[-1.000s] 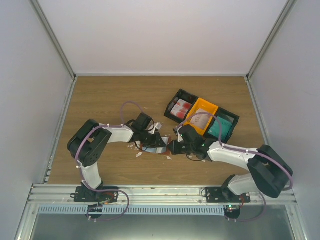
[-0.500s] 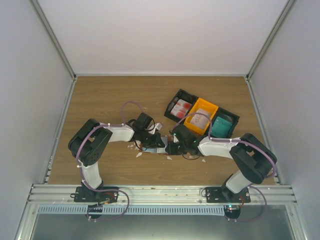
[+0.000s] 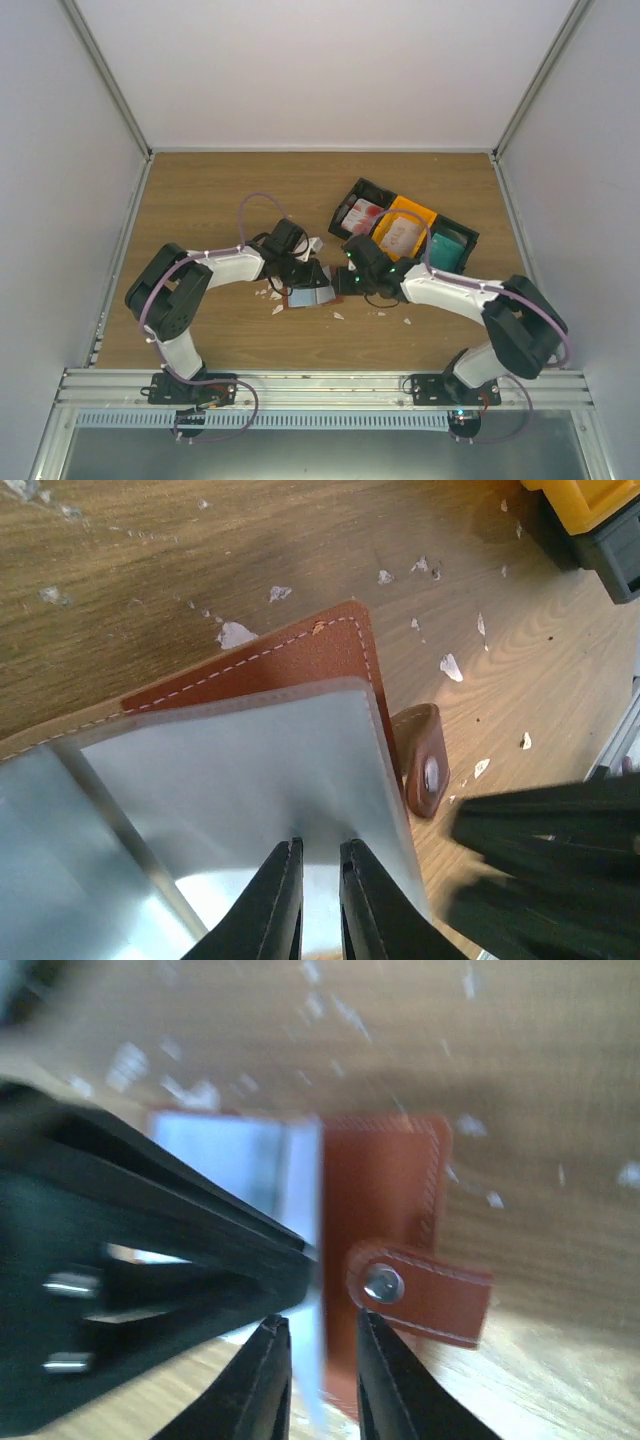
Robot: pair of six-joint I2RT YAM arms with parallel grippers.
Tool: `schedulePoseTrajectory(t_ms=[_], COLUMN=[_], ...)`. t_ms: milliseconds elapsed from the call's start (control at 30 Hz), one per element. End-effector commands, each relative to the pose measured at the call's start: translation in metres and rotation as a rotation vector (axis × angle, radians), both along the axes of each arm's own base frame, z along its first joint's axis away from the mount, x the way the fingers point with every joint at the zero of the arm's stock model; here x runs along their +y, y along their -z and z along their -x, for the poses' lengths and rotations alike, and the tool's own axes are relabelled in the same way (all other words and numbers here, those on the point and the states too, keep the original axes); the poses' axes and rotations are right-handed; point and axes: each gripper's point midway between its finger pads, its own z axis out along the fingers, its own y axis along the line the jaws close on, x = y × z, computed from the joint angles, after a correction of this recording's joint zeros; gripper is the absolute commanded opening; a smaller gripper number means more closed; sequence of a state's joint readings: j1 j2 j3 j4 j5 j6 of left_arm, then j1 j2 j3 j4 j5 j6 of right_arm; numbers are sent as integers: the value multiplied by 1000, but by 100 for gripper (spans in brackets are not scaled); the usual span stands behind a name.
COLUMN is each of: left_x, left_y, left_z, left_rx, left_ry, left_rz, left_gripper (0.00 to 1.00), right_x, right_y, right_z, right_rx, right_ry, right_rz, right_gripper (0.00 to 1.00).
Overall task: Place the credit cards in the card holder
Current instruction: Pick up the credit card from the storage box.
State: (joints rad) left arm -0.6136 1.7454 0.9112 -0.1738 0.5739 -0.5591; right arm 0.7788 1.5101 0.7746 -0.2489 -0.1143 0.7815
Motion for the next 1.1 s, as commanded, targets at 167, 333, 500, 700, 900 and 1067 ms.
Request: schedulePoseTrajectory(t_ms=[167, 333, 500, 700, 900, 1067], left_x=[0, 1, -3, -10, -12, -5], left_y=[-25, -21, -21, -21, -10, 1], left_z=[-13, -11, -10, -7, -14, -19], left_rx=[-123, -125, -117, -93, -81, -88], left_ry=[10, 16, 28, 55, 63, 67], left_rz=[-1, -6, 20, 60, 21, -51], left_gripper=[20, 22, 23, 24, 24, 24], right_x=[-34, -68, -100, -140, -174, -179], right_y=[-113, -149, -158, -131, -90, -59], right_z=[-54, -81, -108, -134, -159, -178], right_rx=[-299, -383, -407, -358, -286, -237], right_ry=[-16, -33, -42, -81, -124, -194], right_rz=[32, 96, 173, 278, 333, 375], right_gripper=[34, 46, 51, 51, 43, 50])
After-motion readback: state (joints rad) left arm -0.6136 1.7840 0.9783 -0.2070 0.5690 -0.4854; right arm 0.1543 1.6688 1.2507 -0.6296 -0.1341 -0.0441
